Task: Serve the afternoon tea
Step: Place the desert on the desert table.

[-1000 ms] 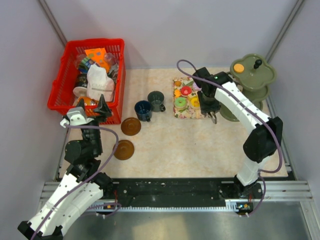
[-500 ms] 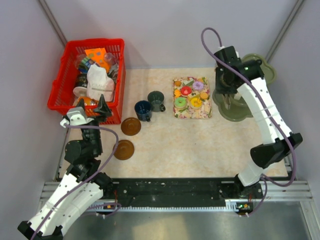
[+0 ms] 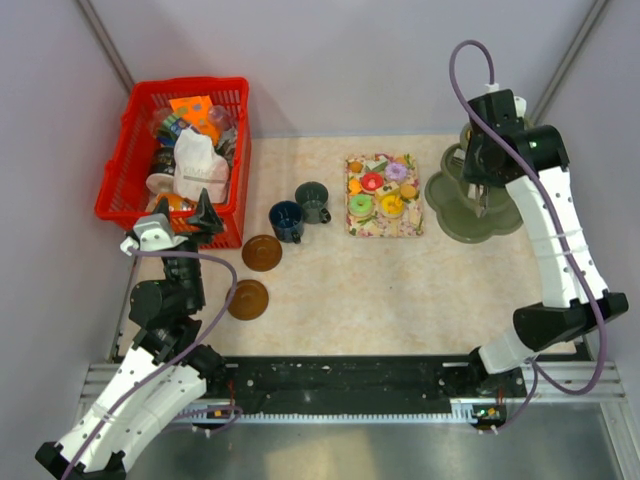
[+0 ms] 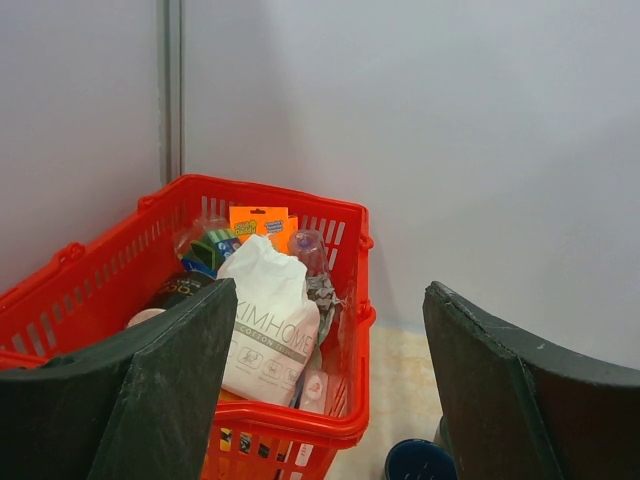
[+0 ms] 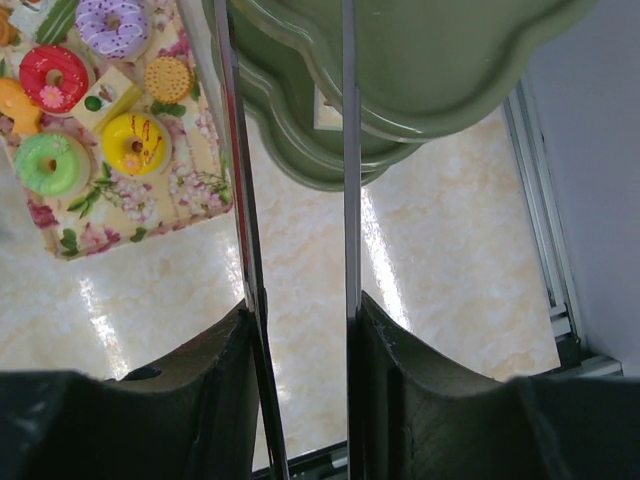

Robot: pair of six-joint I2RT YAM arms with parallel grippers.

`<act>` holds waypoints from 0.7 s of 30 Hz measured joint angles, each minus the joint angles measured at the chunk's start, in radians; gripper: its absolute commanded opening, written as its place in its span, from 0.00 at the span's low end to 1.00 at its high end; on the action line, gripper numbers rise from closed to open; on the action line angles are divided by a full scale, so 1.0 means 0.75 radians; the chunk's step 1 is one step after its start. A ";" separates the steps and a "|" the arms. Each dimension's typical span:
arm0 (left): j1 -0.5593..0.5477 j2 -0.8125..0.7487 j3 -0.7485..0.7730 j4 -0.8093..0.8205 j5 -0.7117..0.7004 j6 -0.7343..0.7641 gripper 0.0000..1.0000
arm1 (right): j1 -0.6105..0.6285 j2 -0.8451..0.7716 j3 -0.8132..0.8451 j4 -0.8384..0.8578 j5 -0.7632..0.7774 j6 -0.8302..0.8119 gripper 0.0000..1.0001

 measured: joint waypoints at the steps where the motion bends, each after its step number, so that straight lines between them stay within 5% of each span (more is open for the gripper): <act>1: 0.000 0.000 0.000 -0.001 0.000 0.000 0.80 | -0.005 -0.019 -0.021 -0.001 0.000 0.003 0.37; 17: 0.000 0.000 0.000 -0.001 0.000 -0.001 0.80 | -0.091 -0.176 -0.292 -0.007 -0.036 0.013 0.39; 21: 0.000 0.000 0.000 -0.001 0.000 -0.001 0.80 | -0.113 -0.176 -0.323 -0.007 -0.050 0.009 0.48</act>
